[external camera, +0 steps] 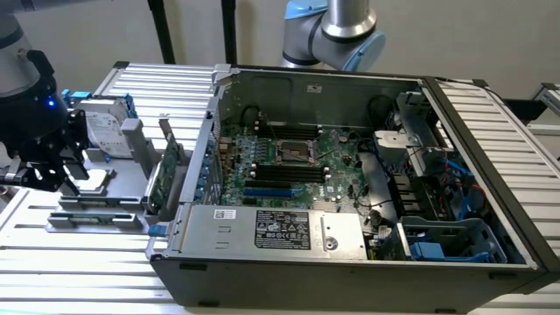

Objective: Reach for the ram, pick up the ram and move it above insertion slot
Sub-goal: 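Pick up the ram and move it above insertion slot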

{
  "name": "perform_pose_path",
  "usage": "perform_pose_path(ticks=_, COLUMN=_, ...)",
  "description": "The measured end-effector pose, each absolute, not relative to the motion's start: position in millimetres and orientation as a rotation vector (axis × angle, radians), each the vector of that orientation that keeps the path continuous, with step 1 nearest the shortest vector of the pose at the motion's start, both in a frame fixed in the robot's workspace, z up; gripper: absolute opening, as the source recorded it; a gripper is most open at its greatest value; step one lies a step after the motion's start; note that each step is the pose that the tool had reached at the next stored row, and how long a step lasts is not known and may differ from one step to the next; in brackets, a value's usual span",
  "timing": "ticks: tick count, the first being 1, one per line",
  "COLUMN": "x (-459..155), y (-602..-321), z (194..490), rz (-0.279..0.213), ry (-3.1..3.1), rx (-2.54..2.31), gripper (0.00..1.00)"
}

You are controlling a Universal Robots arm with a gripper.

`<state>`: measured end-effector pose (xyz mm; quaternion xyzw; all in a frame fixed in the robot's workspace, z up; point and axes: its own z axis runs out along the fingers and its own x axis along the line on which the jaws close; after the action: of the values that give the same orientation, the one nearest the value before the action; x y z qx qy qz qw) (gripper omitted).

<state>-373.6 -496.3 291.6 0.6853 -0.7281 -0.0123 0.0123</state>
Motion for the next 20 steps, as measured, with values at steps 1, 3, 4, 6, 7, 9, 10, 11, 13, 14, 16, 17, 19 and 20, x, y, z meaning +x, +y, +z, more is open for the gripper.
perform_pose_path(ticks=1, x=-374.0, y=-496.1, z=289.8, rz=-0.038, ry=-2.27, rx=2.136, gripper=0.36)
perform_pose_path(ticks=3, x=-374.6, y=-495.9, z=286.2, rz=-0.038, ry=-2.27, rx=2.137, gripper=0.36)
perform_pose_path(ticks=4, x=-375.0, y=-495.7, z=284.4, rz=-0.037, ry=-2.27, rx=2.137, gripper=0.36)
perform_pose_path(ticks=6, x=-375.7, y=-495.1, z=280.7, rz=-0.037, ry=-2.27, rx=2.137, gripper=0.36)
perform_pose_path(ticks=7, x=-376.1, y=-494.8, z=278.9, rz=-0.036, ry=-2.27, rx=2.137, gripper=0.36)
perform_pose_path(ticks=9, x=-376.9, y=-494.2, z=275.2, rz=-0.036, ry=-2.271, rx=2.137, gripper=0.36)
perform_pose_path(ticks=10, x=-377.4, y=-494.0, z=273.4, rz=-0.036, ry=-2.271, rx=2.137, gripper=0.36)
perform_pose_path(ticks=11, x=-377.8, y=-493.8, z=271.6, rz=-0.036, ry=-2.271, rx=2.138, gripper=0.36)
perform_pose_path(ticks=13, x=-378.8, y=-493.5, z=267.9, rz=-0.035, ry=-2.271, rx=2.138, gripper=0.36)
perform_pose_path(ticks=14, x=-379.3, y=-493.4, z=266.2, rz=-0.035, ry=-2.271, rx=2.138, gripper=0.36)
perform_pose_path(ticks=16, x=-380.1, y=-493.1, z=262.4, rz=-0.035, ry=-2.271, rx=2.138, gripper=0.36)
perform_pose_path(ticks=17, x=-380.4, y=-493.0, z=260.6, rz=-0.034, ry=-2.271, rx=2.138, gripper=0.36)
perform_pose_path(ticks=19, x=-381.0, y=-492.8, z=257.1, rz=-0.034, ry=-2.271, rx=2.139, gripper=0.36)
perform_pose_path(ticks=20, x=-381.3, y=-492.7, z=255.3, rz=-0.034, ry=-2.272, rx=2.139, gripper=0.36)
